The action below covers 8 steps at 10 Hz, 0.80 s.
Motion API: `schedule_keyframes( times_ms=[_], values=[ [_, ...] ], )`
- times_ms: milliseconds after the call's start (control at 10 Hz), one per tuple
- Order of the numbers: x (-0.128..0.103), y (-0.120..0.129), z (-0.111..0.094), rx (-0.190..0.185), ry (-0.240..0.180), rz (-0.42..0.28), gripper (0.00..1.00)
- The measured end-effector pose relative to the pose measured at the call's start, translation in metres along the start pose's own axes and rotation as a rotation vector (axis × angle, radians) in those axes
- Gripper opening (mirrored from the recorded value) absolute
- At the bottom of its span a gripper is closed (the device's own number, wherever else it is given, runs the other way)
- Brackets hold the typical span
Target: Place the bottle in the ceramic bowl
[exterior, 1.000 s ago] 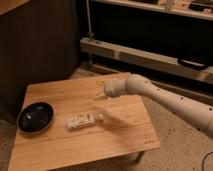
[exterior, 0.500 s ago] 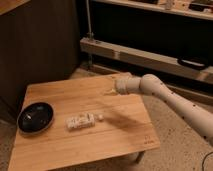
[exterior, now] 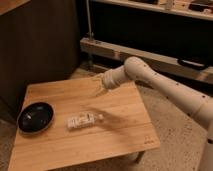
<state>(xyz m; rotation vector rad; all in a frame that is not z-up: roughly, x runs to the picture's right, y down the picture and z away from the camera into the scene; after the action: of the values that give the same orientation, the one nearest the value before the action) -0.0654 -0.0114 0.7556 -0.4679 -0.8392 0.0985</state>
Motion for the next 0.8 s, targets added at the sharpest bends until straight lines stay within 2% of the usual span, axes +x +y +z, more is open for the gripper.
schedule_keyframes(
  times_ms=[200,400,700,800],
  values=[
    [0.012,0.014,0.01,-0.041,0.033,0.0,0.65],
    [0.038,0.049,0.02,-0.063,0.047,0.027,0.65],
    [0.04,0.094,0.026,-0.092,0.041,0.042,0.65],
    [0.036,0.101,0.027,-0.108,0.03,0.041,0.65]
  ],
)
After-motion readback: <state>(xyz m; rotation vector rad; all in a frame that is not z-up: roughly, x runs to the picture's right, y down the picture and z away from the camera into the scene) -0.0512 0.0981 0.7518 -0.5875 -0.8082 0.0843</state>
